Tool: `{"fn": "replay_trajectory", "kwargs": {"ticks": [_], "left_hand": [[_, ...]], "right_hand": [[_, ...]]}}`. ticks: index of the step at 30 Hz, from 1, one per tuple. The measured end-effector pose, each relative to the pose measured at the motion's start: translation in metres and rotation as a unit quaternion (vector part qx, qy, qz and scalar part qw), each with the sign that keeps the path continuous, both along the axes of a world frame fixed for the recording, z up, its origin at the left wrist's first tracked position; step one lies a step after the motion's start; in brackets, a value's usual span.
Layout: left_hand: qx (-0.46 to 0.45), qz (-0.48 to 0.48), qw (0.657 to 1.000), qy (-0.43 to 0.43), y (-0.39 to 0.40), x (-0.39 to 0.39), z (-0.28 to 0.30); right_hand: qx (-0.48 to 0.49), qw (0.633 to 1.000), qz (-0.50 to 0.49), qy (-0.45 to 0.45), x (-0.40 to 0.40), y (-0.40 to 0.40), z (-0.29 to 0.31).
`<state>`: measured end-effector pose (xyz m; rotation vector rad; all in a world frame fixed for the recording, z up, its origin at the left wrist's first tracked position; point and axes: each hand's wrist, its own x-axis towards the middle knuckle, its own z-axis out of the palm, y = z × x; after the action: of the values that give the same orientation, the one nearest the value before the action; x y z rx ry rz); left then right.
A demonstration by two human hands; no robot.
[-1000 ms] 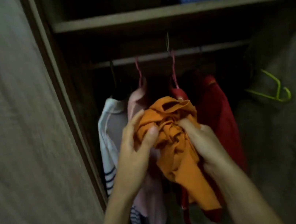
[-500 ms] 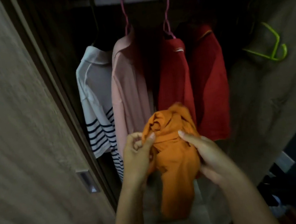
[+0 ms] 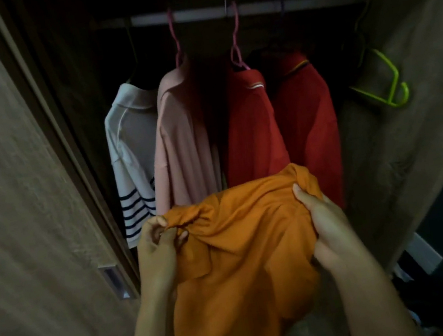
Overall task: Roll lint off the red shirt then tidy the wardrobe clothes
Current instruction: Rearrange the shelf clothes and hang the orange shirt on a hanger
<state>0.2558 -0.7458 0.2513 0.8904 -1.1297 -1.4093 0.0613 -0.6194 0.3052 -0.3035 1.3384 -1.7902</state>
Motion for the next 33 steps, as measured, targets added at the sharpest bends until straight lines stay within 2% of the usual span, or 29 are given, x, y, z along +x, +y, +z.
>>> {"fn": "replay_trajectory", "kwargs": {"ticks": [3,7,11,13,15,18,21,23,25,26,28,30,33], "left_hand": [[-0.004,0.033,0.999,-0.024,-0.006,0.005,-0.001],[-0.045,0.06,0.991,-0.108,-0.019,0.022,0.004],[-0.074,0.073,0.983,-0.154,-0.023,0.026,0.009],[-0.11,0.042,0.973,-0.196,-0.014,0.012,0.018],[-0.128,-0.053,0.959,-0.248,-0.001,-0.011,0.04],[-0.083,-0.239,0.933,-0.254,0.007,-0.044,0.078],[-0.096,-0.277,0.913,-0.283,-0.006,-0.064,0.1],[-0.141,-0.271,0.907,-0.289,-0.017,-0.068,0.102],[-0.174,-0.258,0.907,-0.282,-0.027,-0.066,0.101],[-0.192,-0.258,0.906,-0.276,-0.029,-0.064,0.102],[-0.229,-0.27,0.898,-0.262,-0.031,-0.062,0.107],[-0.249,-0.289,0.889,-0.252,-0.03,-0.061,0.114],[-0.26,-0.326,0.875,-0.244,-0.023,-0.063,0.126]], "right_hand": [[0.006,1.0,0.018,0.015,-0.005,-0.004,0.002],[0.016,0.997,0.045,0.062,-0.018,-0.004,0.0],[-0.015,0.998,0.05,0.028,-0.02,-0.006,0.002],[-0.03,0.996,0.073,0.048,-0.015,-0.011,0.007],[-0.023,0.986,0.103,0.128,-0.007,-0.021,0.011],[-0.032,0.944,0.146,0.292,0.016,-0.037,0.018],[-0.034,0.861,0.179,0.475,0.028,-0.049,0.016],[-0.023,0.83,0.214,0.515,0.027,-0.051,0.019],[-0.032,0.835,0.255,0.487,0.023,-0.048,0.02],[-0.055,0.855,0.252,0.449,0.021,-0.046,0.019],[-0.107,0.896,0.147,0.405,0.013,-0.046,0.011],[-0.088,0.893,0.026,0.442,0.003,-0.048,0.004],[-0.062,0.875,-0.028,0.479,-0.004,-0.053,0.0]]}}
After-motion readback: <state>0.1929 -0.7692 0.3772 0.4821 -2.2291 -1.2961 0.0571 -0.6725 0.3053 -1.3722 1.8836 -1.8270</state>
